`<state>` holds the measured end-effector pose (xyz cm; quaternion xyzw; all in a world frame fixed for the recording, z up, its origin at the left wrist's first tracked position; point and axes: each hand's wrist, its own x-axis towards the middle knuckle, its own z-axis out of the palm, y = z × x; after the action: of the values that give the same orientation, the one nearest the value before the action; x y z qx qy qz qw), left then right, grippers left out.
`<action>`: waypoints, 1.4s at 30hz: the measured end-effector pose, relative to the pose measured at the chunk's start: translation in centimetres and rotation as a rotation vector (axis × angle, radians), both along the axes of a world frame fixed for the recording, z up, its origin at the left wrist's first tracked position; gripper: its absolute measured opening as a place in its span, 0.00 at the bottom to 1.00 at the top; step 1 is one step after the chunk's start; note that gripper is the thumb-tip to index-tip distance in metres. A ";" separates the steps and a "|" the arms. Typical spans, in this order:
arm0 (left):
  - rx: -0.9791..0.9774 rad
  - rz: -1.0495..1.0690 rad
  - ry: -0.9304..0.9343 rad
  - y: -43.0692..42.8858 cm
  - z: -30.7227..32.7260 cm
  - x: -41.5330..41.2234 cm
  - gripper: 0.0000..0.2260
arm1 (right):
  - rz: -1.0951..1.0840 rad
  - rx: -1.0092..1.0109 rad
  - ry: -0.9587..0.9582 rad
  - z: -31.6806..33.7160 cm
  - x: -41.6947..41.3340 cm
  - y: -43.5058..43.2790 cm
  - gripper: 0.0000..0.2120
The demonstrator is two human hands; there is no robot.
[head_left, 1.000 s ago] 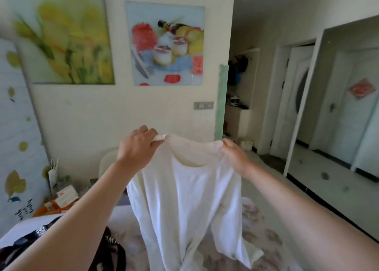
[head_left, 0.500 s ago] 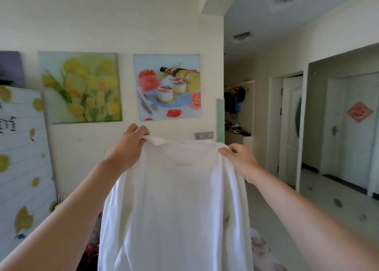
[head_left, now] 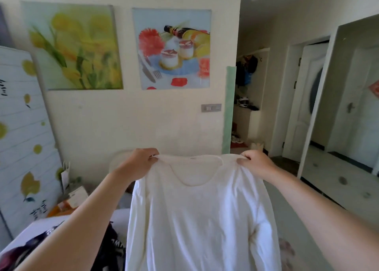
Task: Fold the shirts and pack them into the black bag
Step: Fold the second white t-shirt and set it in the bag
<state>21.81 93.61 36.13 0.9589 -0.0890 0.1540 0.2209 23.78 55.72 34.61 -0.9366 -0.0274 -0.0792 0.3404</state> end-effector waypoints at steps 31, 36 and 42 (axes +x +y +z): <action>0.267 -0.257 0.816 -22.0 -42.9 11.5 0.30 | -0.150 -0.414 0.788 -43.8 7.6 -7.8 0.14; 0.322 -0.269 0.847 -22.3 -45.3 11.0 0.36 | -0.486 0.152 0.498 -41.9 9.7 -9.5 0.07; 0.217 -0.211 0.684 -22.4 -45.3 12.6 0.29 | -0.395 -0.486 0.076 -39.8 14.5 -13.6 0.25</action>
<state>34.39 71.21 -9.14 0.9583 -0.1241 -0.2093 0.1497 38.32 42.13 -5.21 -0.9800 0.1498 -0.0997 0.0851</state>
